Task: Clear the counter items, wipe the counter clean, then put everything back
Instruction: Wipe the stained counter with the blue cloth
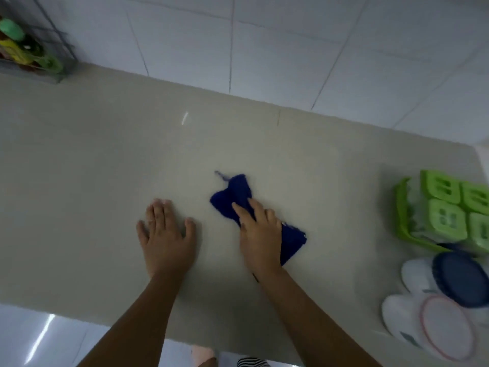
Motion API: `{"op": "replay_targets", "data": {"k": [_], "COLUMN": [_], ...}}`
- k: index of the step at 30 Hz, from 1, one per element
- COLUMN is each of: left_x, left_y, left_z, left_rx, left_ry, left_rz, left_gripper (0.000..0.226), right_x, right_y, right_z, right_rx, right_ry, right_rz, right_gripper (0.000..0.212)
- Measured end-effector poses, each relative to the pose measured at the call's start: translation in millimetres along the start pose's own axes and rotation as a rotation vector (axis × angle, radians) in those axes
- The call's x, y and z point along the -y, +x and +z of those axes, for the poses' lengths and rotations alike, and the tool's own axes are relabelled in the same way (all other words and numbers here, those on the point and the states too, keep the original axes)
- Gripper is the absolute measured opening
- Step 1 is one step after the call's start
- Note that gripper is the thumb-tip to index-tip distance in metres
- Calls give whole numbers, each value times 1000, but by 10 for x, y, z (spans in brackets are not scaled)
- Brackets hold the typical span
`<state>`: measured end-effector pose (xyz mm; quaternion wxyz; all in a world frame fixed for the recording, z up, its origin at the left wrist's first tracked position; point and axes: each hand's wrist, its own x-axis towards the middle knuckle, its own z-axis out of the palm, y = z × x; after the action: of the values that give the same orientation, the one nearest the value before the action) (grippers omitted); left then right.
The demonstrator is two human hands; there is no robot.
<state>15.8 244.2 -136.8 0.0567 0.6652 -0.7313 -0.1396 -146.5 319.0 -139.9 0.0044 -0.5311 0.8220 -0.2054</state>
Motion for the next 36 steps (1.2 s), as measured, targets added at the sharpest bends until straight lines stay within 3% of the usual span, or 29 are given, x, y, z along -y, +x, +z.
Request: {"op": "replay_targets", "data": {"k": [3, 9, 12, 14, 18, 23, 25, 28, 32, 36], "left_x": [-3, 39, -5, -11, 11, 41, 25, 13, 44, 10], "left_y": [5, -5, -9, -14, 1, -17, -20, -20, -6, -6], "left_z": [3, 15, 3, 9, 17, 4, -8, -8, 15, 11], "left_rx": [8, 17, 4, -3, 9, 29, 23, 18, 15, 5], "left_ry": [16, 36, 28, 31, 31, 18, 18, 29, 47, 48], "left_rz": [15, 34, 44, 48, 52, 80, 79, 83, 92, 89], "left_gripper": [67, 67, 73, 73, 73, 71, 72, 75, 76, 74], "right_x": [-196, -1072, -1179, -981, -327, 170, 67, -282, -787, -1005], "right_y": [-543, -140, 383, 588, 471, -500, -875, -1066, -621, -31], "right_z": [-151, -476, -466, -345, -75, -38, -122, -313, -489, -530], "right_rx": [-33, -250, -222, -164, -92, -14, -45, -168, -306, -257], "right_ry": [-19, -119, -124, -139, -60, 10, -29, -112, -112, -77], "right_rz": [25, 743, 877, 798, 406, 48, 38, 363, 898, 981], "right_gripper": [54, 42, 48, 51, 44, 41, 51, 60, 52, 52]}}
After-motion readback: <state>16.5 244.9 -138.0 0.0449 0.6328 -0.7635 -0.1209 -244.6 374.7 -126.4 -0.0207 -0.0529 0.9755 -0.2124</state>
